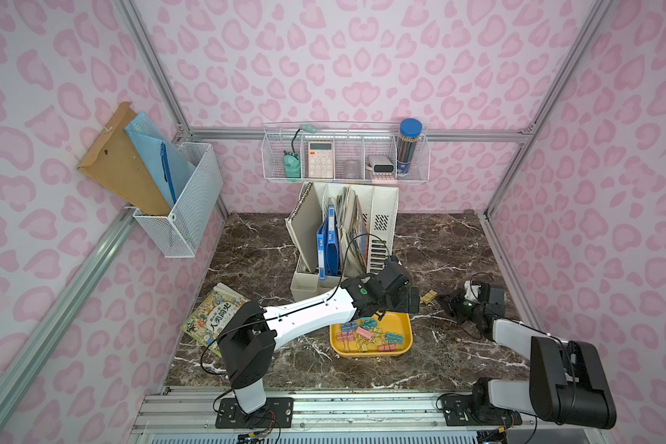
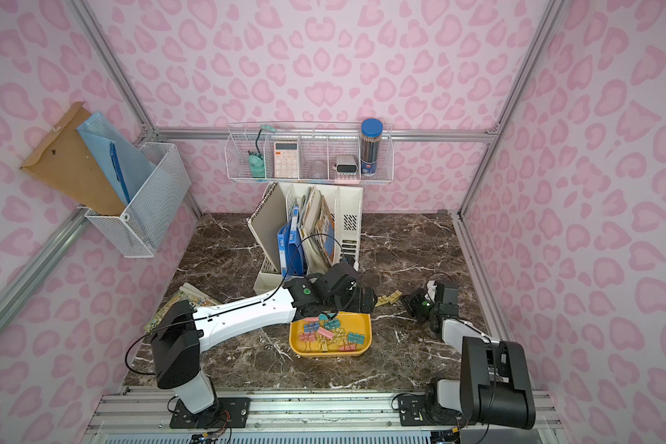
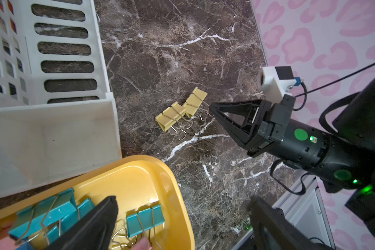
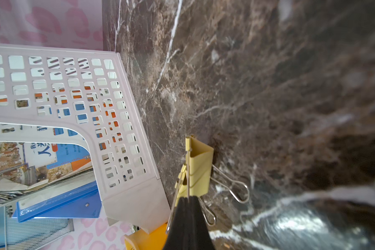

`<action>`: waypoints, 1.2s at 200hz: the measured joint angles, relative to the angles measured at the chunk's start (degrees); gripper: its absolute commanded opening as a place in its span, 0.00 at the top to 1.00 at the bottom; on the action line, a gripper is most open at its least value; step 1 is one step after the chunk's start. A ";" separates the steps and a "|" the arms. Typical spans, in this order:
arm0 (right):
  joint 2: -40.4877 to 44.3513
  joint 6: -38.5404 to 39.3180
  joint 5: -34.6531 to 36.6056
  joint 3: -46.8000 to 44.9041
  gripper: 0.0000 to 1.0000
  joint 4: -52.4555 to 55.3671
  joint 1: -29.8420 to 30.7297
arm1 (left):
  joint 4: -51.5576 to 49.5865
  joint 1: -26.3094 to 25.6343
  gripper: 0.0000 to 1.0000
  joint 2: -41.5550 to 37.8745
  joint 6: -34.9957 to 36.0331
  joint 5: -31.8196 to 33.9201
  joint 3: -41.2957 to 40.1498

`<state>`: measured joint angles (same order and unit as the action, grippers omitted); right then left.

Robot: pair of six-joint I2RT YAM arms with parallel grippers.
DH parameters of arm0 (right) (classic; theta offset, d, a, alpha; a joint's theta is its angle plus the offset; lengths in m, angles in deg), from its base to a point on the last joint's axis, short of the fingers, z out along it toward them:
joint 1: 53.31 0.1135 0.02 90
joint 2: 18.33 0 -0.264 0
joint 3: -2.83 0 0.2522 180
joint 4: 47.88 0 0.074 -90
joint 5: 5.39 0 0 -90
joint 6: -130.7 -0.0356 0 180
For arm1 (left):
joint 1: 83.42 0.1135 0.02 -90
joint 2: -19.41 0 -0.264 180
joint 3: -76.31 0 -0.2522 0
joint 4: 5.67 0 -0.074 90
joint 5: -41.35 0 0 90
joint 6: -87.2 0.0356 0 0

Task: Take out the binder clips from the storage box
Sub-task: Pick up the binder clip at the center of the board, then place the binder clip at the center of the board.

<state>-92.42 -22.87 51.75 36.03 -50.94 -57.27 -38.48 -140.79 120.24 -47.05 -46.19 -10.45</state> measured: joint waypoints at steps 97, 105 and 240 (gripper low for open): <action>11.39 -25.18 16.24 -4.46 0.97 -1.46 6.60 | 0.46 0.74 0.01 -1.05 -0.57 -0.42 -1.84; 11.69 -26.29 17.53 -4.70 0.97 -0.98 6.73 | 0.48 0.79 0.01 -1.07 -0.57 -0.42 -1.95; 6.84 -30.84 21.79 -3.50 0.87 -3.39 12.52 | 1.25 1.09 0.01 -1.60 -0.61 -0.39 -2.60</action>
<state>-85.57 -53.71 73.54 32.53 -54.32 -44.75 -37.23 -139.69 118.65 -47.66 -46.58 -13.05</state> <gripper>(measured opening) 0.132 0.993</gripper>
